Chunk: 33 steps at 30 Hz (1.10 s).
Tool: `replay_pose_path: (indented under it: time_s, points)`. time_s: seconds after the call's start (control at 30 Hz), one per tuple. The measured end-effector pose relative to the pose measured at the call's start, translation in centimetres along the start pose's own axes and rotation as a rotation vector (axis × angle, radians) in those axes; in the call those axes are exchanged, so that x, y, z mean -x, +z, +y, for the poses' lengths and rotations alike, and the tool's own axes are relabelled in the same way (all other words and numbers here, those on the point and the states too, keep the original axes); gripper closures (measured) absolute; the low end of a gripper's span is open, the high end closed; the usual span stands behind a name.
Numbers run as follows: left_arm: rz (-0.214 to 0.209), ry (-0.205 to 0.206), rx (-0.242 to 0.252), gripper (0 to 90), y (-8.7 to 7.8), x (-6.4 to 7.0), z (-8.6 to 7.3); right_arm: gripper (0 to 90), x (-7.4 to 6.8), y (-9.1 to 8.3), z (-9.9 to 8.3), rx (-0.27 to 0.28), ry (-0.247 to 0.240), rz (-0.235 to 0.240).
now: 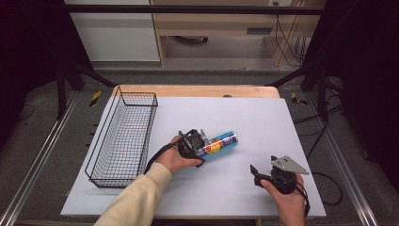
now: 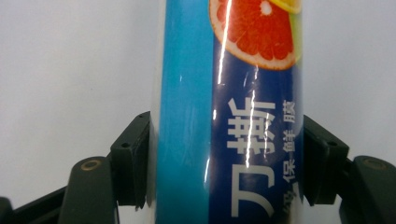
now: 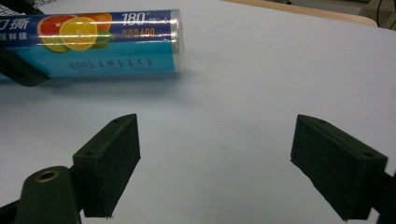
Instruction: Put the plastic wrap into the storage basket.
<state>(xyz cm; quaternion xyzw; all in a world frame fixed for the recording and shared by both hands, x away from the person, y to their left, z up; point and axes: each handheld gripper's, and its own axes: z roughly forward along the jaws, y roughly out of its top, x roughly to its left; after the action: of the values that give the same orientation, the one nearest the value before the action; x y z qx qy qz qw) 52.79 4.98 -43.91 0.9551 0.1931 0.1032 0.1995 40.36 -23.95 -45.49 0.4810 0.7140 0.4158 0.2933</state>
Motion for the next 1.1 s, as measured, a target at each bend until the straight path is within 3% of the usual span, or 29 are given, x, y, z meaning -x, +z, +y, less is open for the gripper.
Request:
replay_pose_path:
  time_s: [0.23,0.47,0.73,1.1]
  points:
    - [0.017,0.007,0.006,31.9,-1.9,0.7,0.5,16.0,-0.1,0.0,0.0,0.003,0.02,0.009]
    - [0.067,-0.003,0.04,31.9,-5.3,1.7,1.9,14.3,-0.3,-0.3,0.2,0.023,0.021,0.024]
    - [0.108,-0.024,0.061,32.0,-7.6,1.6,2.5,13.6,-0.3,-0.5,0.3,0.038,0.021,0.023]
    - [0.175,-0.044,0.029,32.0,-11.3,1.0,1.8,11.1,-0.2,-0.5,0.2,0.031,0.035,0.012]
